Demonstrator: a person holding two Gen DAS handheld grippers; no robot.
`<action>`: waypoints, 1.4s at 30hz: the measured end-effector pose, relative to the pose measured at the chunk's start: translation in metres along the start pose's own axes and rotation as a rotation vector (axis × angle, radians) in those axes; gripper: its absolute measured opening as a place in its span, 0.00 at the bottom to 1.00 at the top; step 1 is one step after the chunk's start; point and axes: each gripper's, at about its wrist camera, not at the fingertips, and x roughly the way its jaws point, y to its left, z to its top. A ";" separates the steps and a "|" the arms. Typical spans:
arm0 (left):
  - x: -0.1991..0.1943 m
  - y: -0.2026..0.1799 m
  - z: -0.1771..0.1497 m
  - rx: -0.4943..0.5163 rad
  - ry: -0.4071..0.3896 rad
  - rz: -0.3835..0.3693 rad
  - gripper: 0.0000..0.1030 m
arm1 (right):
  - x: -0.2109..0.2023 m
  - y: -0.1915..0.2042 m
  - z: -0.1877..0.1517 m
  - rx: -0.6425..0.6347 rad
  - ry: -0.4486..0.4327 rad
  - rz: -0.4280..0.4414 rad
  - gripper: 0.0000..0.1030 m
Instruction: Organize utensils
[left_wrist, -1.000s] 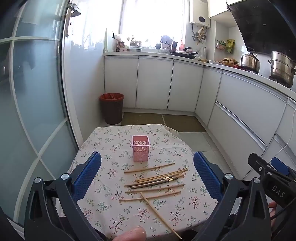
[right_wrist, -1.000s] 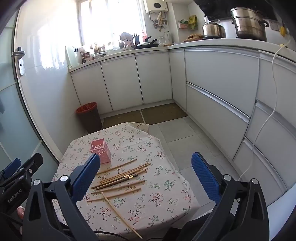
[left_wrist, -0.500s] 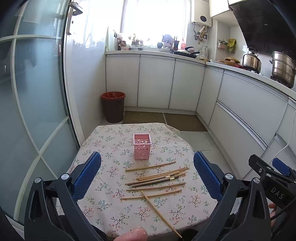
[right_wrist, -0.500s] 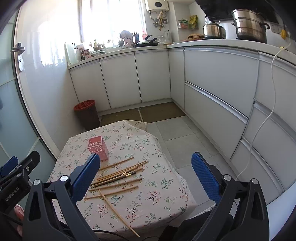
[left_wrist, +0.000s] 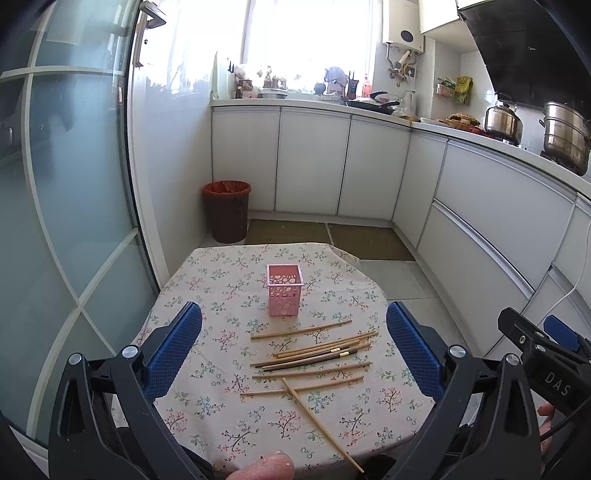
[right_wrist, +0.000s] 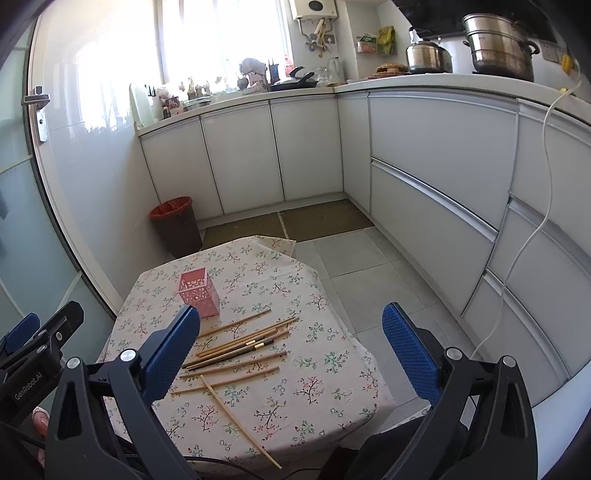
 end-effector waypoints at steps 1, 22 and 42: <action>0.000 0.000 0.001 -0.002 0.000 0.000 0.93 | 0.000 0.000 0.001 0.000 0.000 0.000 0.93; 0.000 0.000 -0.001 0.000 0.008 -0.003 0.93 | 0.000 0.002 -0.002 0.002 0.005 0.005 0.93; 0.001 -0.002 -0.003 0.005 0.014 -0.003 0.93 | -0.001 0.003 -0.002 0.005 0.017 0.013 0.93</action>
